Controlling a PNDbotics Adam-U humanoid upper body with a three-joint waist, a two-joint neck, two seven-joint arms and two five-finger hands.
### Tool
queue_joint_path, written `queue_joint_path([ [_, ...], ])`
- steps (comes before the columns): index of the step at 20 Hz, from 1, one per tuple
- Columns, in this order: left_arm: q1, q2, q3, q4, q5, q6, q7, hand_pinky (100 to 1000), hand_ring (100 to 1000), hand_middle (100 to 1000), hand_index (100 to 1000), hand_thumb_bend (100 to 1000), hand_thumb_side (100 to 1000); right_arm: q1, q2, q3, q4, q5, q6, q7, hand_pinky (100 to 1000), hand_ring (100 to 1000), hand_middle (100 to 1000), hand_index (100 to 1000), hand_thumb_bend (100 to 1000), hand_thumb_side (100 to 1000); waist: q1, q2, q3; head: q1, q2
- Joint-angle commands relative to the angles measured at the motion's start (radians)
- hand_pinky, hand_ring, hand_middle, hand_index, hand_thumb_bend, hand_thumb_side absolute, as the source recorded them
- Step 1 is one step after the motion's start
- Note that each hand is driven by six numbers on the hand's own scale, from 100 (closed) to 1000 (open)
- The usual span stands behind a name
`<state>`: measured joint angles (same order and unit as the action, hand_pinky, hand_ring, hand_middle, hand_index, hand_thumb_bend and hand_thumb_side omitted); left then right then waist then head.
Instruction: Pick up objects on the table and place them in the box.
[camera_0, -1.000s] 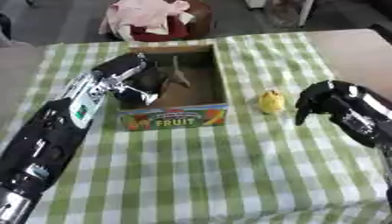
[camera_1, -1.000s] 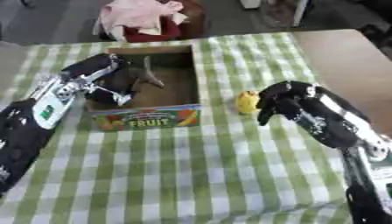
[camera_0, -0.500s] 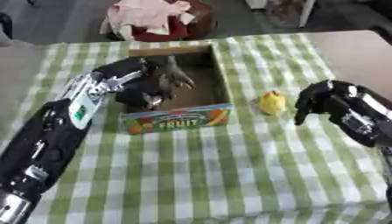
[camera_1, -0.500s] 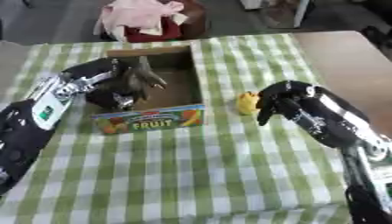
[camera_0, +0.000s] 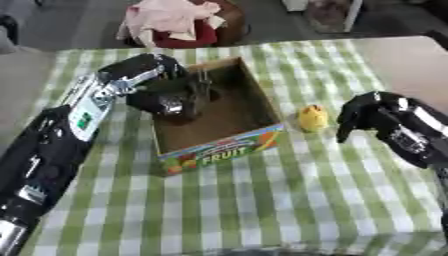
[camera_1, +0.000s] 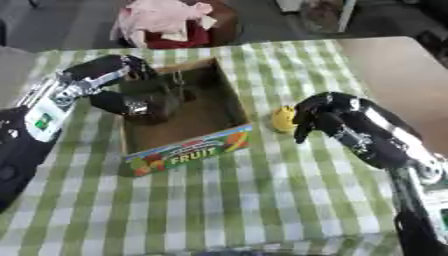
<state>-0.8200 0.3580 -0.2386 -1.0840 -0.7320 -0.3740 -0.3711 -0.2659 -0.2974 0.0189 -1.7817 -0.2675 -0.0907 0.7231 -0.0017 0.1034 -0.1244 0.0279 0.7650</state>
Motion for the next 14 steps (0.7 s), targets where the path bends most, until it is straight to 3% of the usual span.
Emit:
queue_joint_path([
  [1, 0.003, 0.061, 0.027, -0.072, 0.114, 0.021, 0.038, 657, 675, 652, 802, 196, 702, -0.044, -0.053, -0.009, 0.002, -0.013, -0.023, -0.009, 549, 575, 611, 758, 122, 533, -0.001, -0.019, 0.006, -0.01, 0.005],
  [4, 0.062, 0.122, 0.046, -0.196, 0.308, 0.074, 0.085, 627, 656, 632, 790, 100, 702, -0.098, -0.118, -0.004, 0.036, -0.01, -0.059, -0.021, 551, 576, 613, 759, 124, 516, 0.004, -0.023, 0.02, -0.023, 0.005],
  [9, 0.203, 0.197, 0.1, -0.423, 0.65, 0.205, 0.157, 587, 630, 609, 771, 100, 718, -0.194, -0.228, 0.031, 0.135, 0.026, -0.161, -0.013, 558, 585, 623, 769, 189, 474, 0.003, -0.025, 0.057, -0.049, 0.005],
  [11, 0.266, 0.215, 0.126, -0.507, 0.729, 0.242, 0.185, 585, 627, 606, 769, 100, 715, -0.23, -0.26, 0.052, 0.197, 0.055, -0.209, 0.0, 561, 588, 629, 776, 225, 463, 0.0, -0.024, 0.069, -0.06, 0.005],
  [12, 0.299, 0.221, 0.139, -0.544, 0.752, 0.259, 0.198, 581, 622, 602, 768, 100, 719, -0.248, -0.275, 0.064, 0.234, 0.076, -0.234, 0.01, 568, 598, 645, 791, 297, 456, -0.001, -0.023, 0.076, -0.065, 0.005],
  [14, 0.356, 0.225, 0.16, -0.607, 0.778, 0.279, 0.218, 579, 619, 598, 766, 100, 724, -0.283, -0.295, 0.086, 0.307, 0.123, -0.286, 0.032, 576, 612, 663, 805, 358, 443, -0.002, -0.021, 0.088, -0.073, 0.005],
])
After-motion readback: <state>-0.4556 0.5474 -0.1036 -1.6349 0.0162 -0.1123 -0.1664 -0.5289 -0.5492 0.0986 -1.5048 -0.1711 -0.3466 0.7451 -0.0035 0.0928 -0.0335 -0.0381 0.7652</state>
